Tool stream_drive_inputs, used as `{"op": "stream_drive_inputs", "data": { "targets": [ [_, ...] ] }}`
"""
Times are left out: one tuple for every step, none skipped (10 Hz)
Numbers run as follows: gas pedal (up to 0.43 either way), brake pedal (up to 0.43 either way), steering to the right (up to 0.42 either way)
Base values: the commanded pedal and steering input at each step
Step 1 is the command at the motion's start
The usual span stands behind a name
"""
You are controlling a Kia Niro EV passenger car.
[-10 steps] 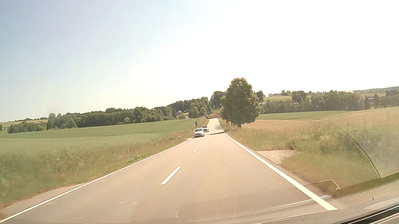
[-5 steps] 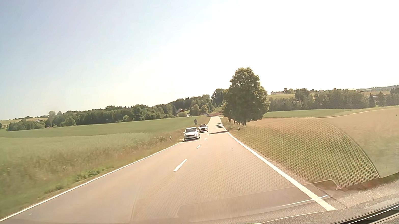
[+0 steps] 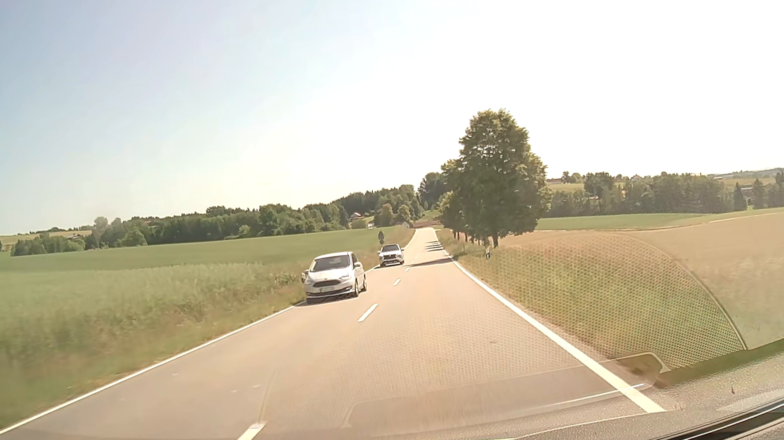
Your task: Follow the waypoints while adhering to traffic rules and regulations
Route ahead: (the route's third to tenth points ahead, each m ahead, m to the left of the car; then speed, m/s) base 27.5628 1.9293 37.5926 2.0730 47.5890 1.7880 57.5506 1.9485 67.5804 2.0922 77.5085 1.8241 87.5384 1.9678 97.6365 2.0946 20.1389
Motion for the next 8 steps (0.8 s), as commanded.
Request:
{"op": "stream_drive_inputs", "data": {
  "targets": [
    [0.169, 0.000, 0.000],
    [0.169, 0.000, 0.000],
    [0.169, 0.000, 0.000],
    [0.177, 0.000, 0.000],
    [0.177, 0.000, 0.000],
    [0.177, 0.000, 0.000],
    [0.177, 0.000, 0.000],
    [0.157, 0.000, 0.000]
  ]
}}
